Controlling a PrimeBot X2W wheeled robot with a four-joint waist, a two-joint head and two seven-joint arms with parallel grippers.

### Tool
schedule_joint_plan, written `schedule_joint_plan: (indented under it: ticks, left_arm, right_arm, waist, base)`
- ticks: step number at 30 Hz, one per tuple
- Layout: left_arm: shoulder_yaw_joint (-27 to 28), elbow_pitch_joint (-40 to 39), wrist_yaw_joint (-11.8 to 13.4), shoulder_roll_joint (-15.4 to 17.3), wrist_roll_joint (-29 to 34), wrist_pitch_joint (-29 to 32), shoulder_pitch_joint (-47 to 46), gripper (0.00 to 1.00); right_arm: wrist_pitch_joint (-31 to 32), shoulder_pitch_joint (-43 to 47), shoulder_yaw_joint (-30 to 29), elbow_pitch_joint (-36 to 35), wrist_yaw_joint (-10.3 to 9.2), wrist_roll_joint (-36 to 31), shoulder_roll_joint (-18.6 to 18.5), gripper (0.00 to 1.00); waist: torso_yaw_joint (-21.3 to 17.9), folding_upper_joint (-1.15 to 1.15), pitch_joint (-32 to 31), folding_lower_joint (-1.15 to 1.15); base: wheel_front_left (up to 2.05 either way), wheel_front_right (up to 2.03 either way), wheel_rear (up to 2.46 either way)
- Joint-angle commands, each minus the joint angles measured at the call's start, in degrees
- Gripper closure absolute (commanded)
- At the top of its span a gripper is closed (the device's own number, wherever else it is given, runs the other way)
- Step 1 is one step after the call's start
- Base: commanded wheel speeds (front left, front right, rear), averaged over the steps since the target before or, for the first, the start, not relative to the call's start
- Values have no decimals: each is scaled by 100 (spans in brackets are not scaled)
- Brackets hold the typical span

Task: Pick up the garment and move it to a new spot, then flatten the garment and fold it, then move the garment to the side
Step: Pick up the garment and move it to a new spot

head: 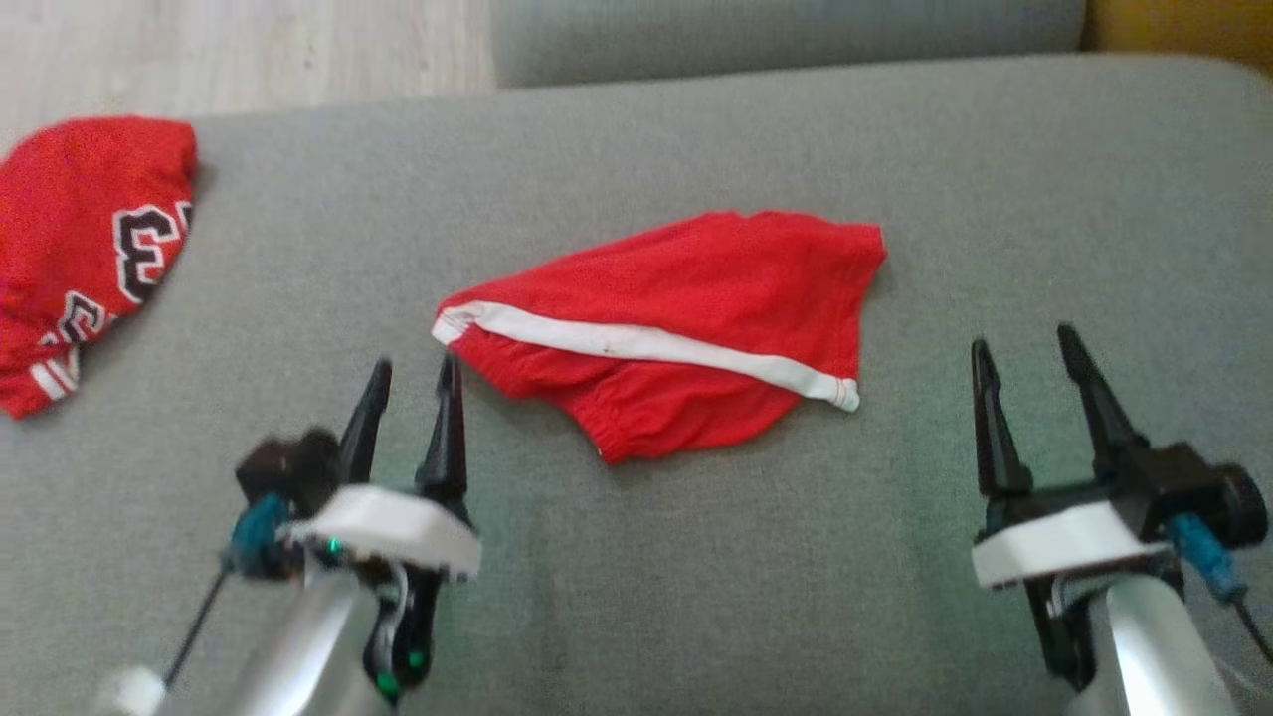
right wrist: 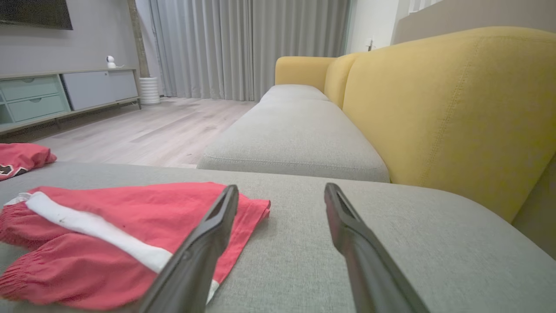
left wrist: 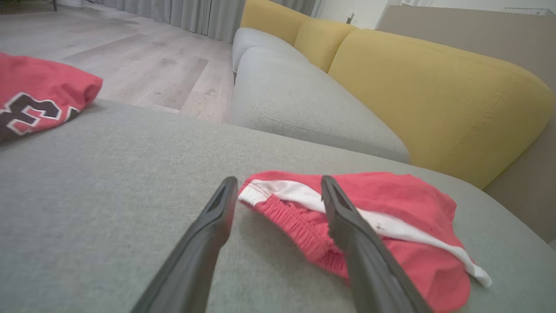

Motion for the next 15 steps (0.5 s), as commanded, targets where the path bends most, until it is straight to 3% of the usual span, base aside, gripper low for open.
schedule_joint_plan:
  ticks: [1, 15]
  left_arm:
    - [159, -244, 100, 183, 78, -98, 102, 0]
    - [575, -1469, 836, 373, 415, -332, 1743, 0]
  right_arm:
    - [-61, 57, 121, -131, -4, -34, -7, 0]
    - [-61, 819, 66, -288, -4, 213, -7, 0]
  waist:
    - [95, 0, -306, 1]
    - [297, 0, -877, 1]
  base:
    - [0, 0, 0]
    - [0, 0, 0]
